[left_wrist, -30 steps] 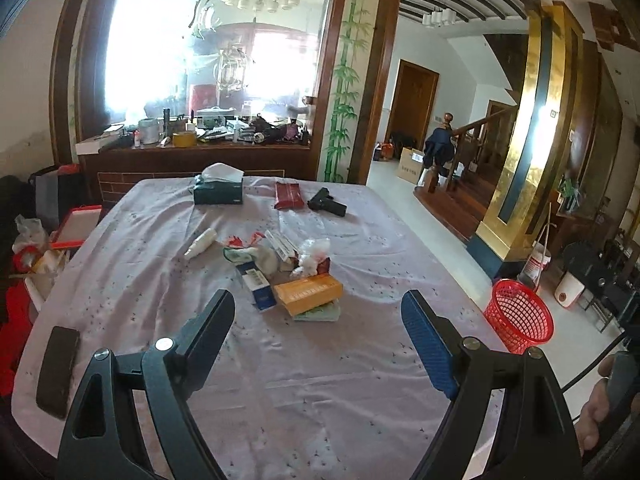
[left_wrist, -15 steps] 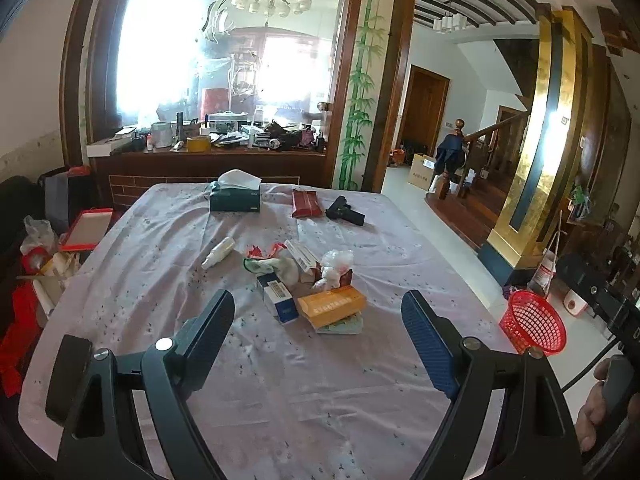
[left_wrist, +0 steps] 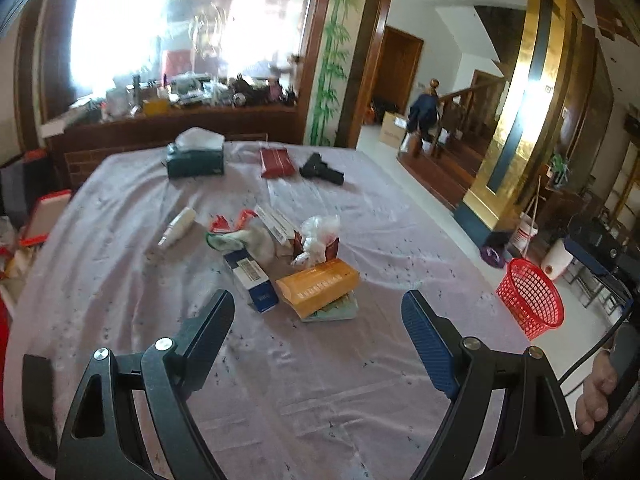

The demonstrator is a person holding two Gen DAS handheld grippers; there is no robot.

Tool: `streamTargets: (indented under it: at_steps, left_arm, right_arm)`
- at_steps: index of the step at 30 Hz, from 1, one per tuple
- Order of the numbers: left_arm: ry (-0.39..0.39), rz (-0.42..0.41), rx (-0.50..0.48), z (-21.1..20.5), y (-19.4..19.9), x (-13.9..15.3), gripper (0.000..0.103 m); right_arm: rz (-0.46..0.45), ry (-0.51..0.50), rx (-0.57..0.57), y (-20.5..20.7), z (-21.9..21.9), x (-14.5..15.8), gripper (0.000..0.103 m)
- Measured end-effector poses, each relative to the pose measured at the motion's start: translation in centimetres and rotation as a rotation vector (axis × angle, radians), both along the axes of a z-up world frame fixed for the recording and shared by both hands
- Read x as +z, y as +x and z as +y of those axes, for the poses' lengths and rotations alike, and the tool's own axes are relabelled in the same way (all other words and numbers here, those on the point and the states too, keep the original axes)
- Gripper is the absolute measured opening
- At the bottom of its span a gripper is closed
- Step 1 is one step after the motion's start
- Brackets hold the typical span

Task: Collect trash
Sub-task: 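Move both tools back over the table, then grasp the orange box with the left tool while the right tool grasps the clear plastic bag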

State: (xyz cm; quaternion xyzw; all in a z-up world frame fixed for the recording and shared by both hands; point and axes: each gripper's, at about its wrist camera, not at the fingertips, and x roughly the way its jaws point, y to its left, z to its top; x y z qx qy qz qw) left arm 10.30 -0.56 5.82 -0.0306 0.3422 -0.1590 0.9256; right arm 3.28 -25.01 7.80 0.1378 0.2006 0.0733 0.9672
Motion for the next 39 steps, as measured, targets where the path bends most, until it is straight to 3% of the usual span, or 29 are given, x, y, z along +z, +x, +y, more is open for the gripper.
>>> streamTargets:
  at_steps: [5,15,26,28,30,32,39]
  left_arm:
    - [0.034,0.072,-0.040,-0.6,4.1,-1.8,0.084]
    - [0.123,0.212,-0.266,-5.3,12.6,-8.6,0.084]
    - [0.250,0.285,-0.343,-7.7,16.3,-13.7,0.084]
    - [0.221,0.287,-0.344,-7.4,16.1,-13.7,0.080]
    - [0.197,0.281,-0.348,-7.0,15.6,-13.4,0.060]
    - [0.189,0.269,-0.345,-6.5,14.9,-12.9,0.052]
    - [0.130,0.240,-0.324,-4.2,12.1,-11.7,0.046]
  right_arm:
    - [0.054,0.058,0.065,4.4,0.1,-1.8,0.094]
    - [0.176,0.141,0.175,12.9,0.3,-6.2,0.094]
    - [0.306,0.284,0.265,20.4,-0.6,-10.6,0.084]
    - [0.324,0.305,0.281,21.3,-0.2,-11.1,0.083]
    - [0.345,0.331,0.296,22.3,0.1,-11.7,0.081]
    - [0.370,0.339,0.307,23.3,0.7,-12.4,0.078]
    - [0.431,0.261,0.361,26.2,4.6,-13.8,0.075]
